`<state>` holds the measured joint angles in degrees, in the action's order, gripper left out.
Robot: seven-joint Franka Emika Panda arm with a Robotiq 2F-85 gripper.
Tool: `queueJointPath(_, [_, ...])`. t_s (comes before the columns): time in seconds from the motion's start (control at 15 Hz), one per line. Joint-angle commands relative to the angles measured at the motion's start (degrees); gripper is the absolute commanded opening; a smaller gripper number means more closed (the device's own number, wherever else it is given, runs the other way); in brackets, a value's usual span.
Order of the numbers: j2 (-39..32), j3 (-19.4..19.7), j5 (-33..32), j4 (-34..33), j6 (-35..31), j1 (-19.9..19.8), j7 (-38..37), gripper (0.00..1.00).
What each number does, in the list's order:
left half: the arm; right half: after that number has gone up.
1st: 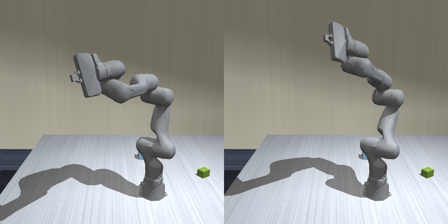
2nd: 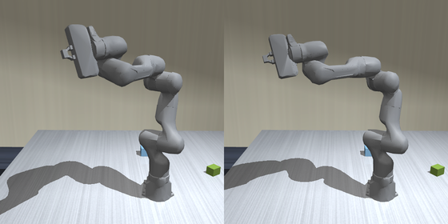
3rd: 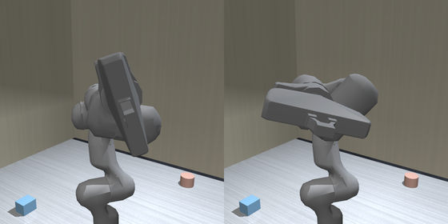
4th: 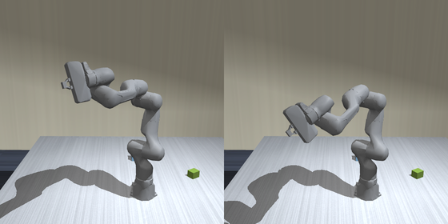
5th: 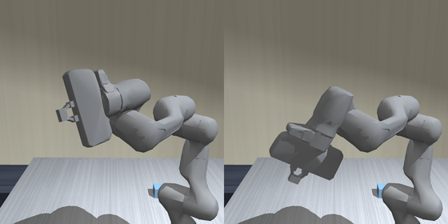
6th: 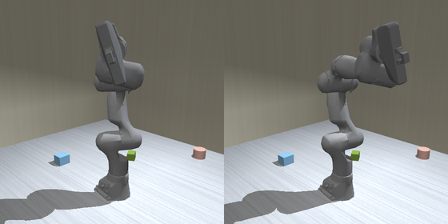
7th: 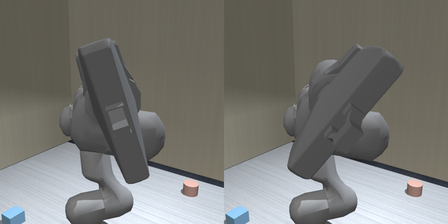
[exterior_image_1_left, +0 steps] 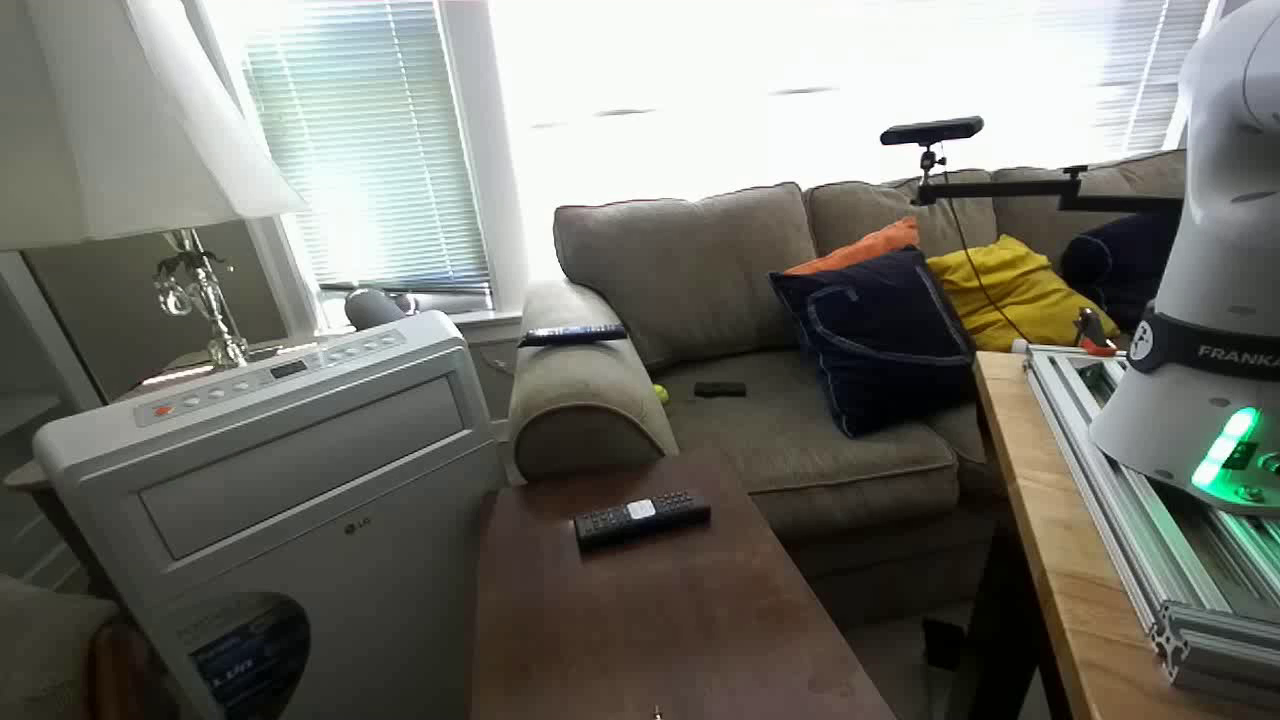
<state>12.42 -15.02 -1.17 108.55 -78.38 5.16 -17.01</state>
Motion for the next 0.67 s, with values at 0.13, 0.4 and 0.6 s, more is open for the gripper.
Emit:
queueJointPath(0.13, [-0.15, 1.05, -0.19, -0.16, 0.13, 1.23, -0.24, 1.00])
queueJointPath(0.4, [-0.15, 1.05, -0.19, -0.16, 0.13, 1.23, -0.24, 1.00])
queueJointPath(0.6, [-2.35, 1.79, 0.45, -1.02, -4.92, 0.79, -1.37, 1.00])
